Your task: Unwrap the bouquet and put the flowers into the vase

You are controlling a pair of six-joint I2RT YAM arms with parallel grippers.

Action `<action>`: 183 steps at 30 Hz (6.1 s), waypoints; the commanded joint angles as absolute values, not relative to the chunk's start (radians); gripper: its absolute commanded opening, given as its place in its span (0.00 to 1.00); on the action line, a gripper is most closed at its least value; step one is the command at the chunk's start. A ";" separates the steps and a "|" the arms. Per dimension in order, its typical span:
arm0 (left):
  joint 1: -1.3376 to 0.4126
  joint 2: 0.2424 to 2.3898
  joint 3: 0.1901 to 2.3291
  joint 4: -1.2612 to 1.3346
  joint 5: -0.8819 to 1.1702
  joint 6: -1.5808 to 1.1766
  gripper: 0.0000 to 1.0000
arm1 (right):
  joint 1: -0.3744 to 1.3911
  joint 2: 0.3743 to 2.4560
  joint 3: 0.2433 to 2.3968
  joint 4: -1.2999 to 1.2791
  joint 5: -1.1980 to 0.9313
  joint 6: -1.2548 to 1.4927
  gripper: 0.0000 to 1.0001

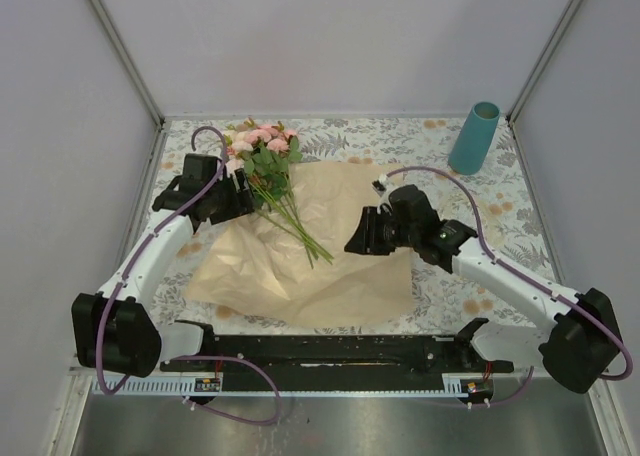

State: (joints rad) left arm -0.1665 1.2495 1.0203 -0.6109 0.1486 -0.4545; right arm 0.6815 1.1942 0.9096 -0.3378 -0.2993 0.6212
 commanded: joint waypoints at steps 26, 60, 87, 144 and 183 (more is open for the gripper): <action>-0.235 1.302 1.187 -0.537 0.170 -0.589 0.71 | 0.689 0.833 0.574 -0.202 -0.006 0.583 0.36; -0.291 1.810 1.224 -0.365 -0.104 -0.847 0.47 | 0.690 0.752 0.607 -0.250 -0.006 0.548 0.35; -0.294 1.596 1.175 -0.322 -0.195 -0.773 0.00 | 0.689 0.709 0.630 -0.295 0.051 0.514 0.38; -0.537 1.258 1.138 -0.320 0.752 -0.373 0.22 | 0.689 1.227 0.838 0.601 -0.236 0.703 0.00; -0.532 0.847 1.005 -0.531 -0.250 -0.357 0.99 | 0.014 1.393 1.465 0.578 0.154 -0.305 0.00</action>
